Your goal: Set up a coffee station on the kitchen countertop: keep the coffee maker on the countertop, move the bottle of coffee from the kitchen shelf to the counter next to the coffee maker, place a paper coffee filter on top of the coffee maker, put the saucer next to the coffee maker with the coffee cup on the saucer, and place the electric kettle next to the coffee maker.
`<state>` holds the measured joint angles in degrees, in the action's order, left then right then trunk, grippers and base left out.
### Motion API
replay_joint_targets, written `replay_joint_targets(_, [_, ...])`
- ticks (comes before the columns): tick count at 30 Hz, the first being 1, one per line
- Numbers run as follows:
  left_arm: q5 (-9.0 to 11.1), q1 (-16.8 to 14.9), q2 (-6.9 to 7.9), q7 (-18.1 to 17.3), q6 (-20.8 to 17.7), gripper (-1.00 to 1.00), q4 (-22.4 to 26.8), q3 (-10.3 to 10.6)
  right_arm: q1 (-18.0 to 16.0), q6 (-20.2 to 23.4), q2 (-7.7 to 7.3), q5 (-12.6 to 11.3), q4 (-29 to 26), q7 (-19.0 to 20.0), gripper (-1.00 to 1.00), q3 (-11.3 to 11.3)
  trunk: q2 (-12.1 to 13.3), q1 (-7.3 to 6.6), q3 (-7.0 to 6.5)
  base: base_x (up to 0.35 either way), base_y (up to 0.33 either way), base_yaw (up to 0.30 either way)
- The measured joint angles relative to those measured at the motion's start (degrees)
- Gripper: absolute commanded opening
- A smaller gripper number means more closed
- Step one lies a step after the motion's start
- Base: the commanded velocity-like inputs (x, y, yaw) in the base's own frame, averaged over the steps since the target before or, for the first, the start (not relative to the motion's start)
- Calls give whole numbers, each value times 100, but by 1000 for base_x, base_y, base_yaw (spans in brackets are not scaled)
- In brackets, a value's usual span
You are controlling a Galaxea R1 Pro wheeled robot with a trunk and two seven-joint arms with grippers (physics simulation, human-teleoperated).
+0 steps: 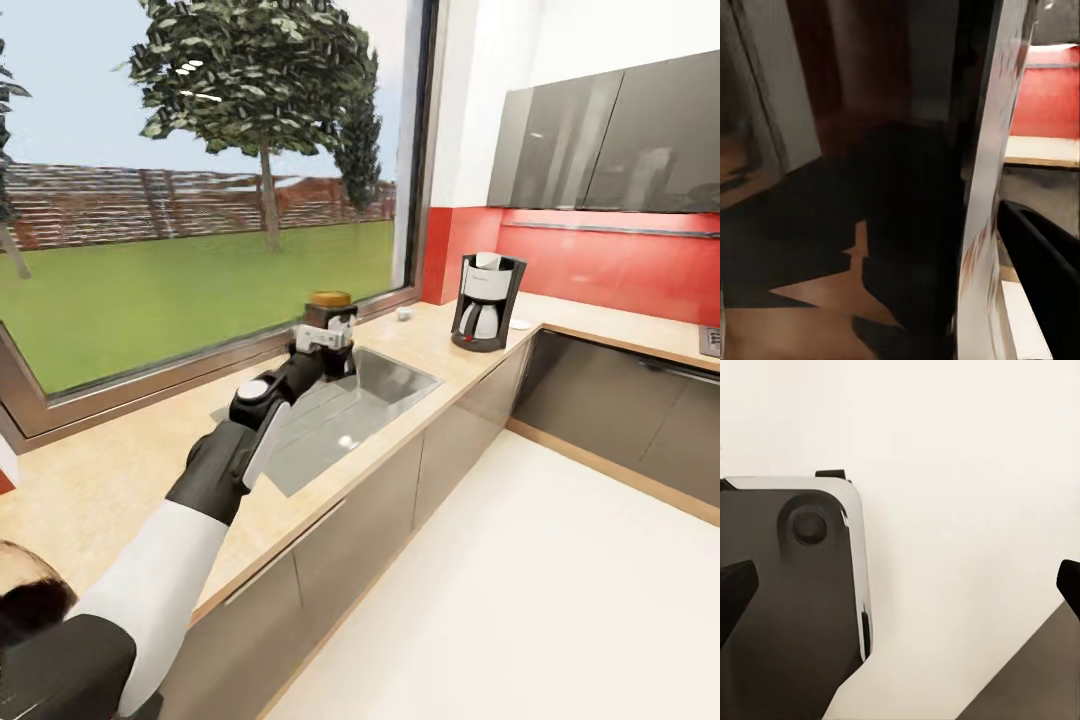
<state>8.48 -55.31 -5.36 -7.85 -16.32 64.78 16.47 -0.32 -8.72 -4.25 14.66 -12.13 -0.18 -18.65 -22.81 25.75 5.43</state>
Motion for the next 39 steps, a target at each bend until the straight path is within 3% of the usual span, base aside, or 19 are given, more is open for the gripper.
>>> replay_joint_targets(3, [-18,172,12,-46,-37,-100,290,226,0,1,0,-9,-19,-7,100,-8,1,0,0,0,0,0])
replay_joint_targets(6, [-29,403,16,-61,-43,-100,461,297,0,2,0,-107,-31,-12,100,-17,1,0,0,0,0,0])
replay_joint_targets(7, [-21,609,15,-76,-24,-100,542,334,0,1,0,-242,-33,-13,100,-19,-1,-1,1,0,0,0])
replay_joint_targets(11, [-27,899,13,-232,9,-100,585,474,0,1,0,-368,-35,-14,100,-20,1,0,1,0,0,0])
replay_joint_targets(12, [-18,1120,15,-367,32,-100,611,540,0,1,0,-389,-35,-15,100,-20,-1,-1,1,0,0,0])
replay_joint_targets(14, [-36,1521,-2,-433,50,-100,669,573,0,1,-6,-396,-29,-20,100,-21,0,0,2,0,0,0])
replay_joint_targets(26, [-88,2557,1,-363,53,-100,1527,587,0,1,-9,-392,-19,-22,100,-20,0,0,0,0,0,0])
replay_joint_targets(33, [-237,2899,-1,-360,52,-100,1773,635,0,1,-9,-392,-10,-25,100,-21,0,0,0,0,0,0])
replay_joint_targets(35, [-296,2963,9,-346,54,-100,1870,821,0,1,-9,-392,-5,-25,100,-20,0,0,0,0,0,0])
replay_joint_targets(39, [-320,2988,13,-334,51,-100,1927,918,0,1,-9,-392,-1,-24,100,-20,1,0,0,0,0,0])
